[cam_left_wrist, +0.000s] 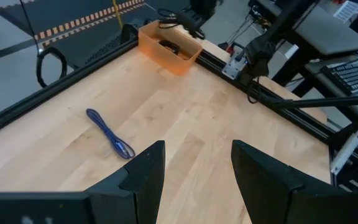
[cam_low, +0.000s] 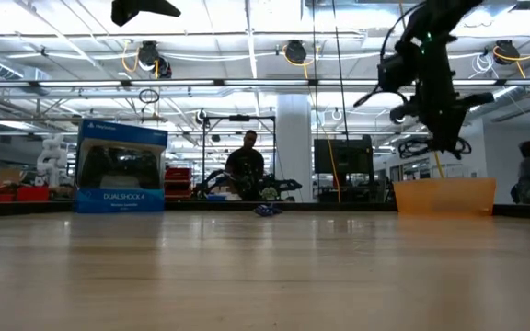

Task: Pick and place USB-C Cables
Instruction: Put the black charger cable into the orange bin

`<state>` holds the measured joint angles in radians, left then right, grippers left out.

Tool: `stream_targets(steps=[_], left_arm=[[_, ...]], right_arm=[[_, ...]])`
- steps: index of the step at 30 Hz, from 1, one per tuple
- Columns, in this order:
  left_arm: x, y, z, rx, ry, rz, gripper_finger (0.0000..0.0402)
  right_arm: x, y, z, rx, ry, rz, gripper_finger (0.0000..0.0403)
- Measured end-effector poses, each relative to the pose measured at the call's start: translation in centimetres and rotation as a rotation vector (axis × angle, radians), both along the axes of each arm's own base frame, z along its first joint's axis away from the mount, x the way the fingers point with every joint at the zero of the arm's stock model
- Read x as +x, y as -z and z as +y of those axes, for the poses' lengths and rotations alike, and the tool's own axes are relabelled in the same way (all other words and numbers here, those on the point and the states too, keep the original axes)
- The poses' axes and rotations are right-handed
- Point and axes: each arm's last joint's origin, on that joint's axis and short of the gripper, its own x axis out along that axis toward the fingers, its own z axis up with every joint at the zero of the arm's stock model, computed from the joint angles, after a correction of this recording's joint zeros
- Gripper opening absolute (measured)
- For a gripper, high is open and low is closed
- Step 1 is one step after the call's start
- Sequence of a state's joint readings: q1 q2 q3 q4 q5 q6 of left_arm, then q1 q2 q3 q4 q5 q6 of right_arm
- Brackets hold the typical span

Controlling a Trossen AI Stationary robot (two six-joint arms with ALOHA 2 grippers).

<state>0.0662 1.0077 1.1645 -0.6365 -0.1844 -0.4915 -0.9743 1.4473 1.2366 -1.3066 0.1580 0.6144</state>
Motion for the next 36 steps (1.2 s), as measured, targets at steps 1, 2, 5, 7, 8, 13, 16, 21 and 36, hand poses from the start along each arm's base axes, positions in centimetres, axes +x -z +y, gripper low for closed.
stream_targets(steps=[1,2,5,7,8,13,16,21,36], left_arm=[[0.0,0.0,0.0,0.001,0.009,0.001,0.0186],[0.0,0.0,-0.1,0.004,0.023,0.003,0.0186],[0.0,0.0,-0.1,0.010,0.059,0.007,0.0186],[0.0,0.0,-0.1,0.008,0.071,0.007,0.0186],[0.0,0.0,-0.1,0.009,0.074,0.008,0.0186],[0.0,0.0,-0.1,0.015,0.079,0.009,0.0186],[0.0,0.0,-0.1,0.015,0.079,0.010,0.0186],[0.0,0.0,-0.1,0.014,0.080,0.010,0.0186],[0.0,0.0,-0.2,0.001,0.075,0.006,0.0186]], right_arm=[[0.0,0.3,-0.1,-0.010,0.005,-0.001,0.0034],[0.1,0.6,-0.2,-0.018,0.017,-0.004,0.0034],[0.1,1.5,-0.1,-0.006,0.034,0.007,0.0034],[0.1,1.8,-0.2,-0.022,0.035,0.015,0.0034],[0.1,1.9,-0.2,-0.025,0.039,0.013,0.0034],[0.3,2.0,-0.4,-0.056,0.072,0.002,0.0034],[0.2,2.5,-0.3,-0.060,0.073,0.026,0.0034],[0.2,4.3,0.3,-0.052,0.108,0.037,0.0038],[-0.5,6.1,1.2,-0.089,0.185,0.037,0.0153]])
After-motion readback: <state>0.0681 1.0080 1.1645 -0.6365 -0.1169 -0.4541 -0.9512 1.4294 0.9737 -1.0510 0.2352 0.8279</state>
